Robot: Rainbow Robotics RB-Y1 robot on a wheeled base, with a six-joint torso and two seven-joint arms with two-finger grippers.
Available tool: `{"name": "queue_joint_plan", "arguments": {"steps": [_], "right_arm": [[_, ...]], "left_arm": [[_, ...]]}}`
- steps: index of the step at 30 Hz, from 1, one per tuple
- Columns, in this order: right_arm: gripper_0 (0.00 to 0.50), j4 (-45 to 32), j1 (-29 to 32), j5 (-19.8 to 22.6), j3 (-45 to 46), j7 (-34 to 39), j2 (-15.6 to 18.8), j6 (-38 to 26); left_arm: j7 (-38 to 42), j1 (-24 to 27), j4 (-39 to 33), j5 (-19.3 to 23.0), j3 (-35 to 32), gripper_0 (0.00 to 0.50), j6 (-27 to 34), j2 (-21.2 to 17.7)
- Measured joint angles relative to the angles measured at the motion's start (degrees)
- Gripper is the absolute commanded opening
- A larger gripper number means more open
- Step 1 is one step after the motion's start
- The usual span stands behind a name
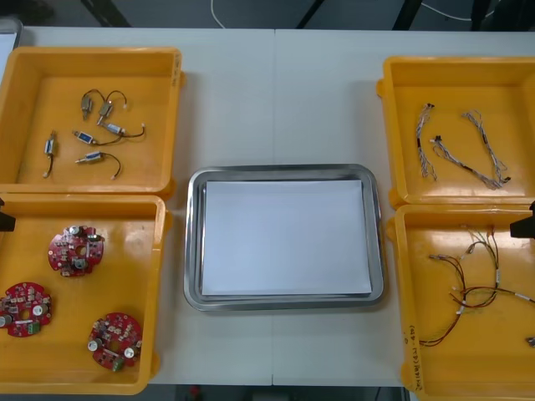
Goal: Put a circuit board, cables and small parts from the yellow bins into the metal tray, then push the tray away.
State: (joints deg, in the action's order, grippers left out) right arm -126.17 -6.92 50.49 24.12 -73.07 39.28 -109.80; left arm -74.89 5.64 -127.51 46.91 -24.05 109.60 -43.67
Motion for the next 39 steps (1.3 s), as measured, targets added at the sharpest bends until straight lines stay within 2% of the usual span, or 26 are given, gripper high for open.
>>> {"name": "queue_joint_plan", "arguments": {"steps": [39], "right_arm": [[0.5, 0.0, 0.0, 0.0, 0.0, 0.0, 0.0, 0.0]], "left_arm": [[0.0, 0.0, 0.0, 0.0, 0.0, 0.5, 0.0, 0.0]]}}
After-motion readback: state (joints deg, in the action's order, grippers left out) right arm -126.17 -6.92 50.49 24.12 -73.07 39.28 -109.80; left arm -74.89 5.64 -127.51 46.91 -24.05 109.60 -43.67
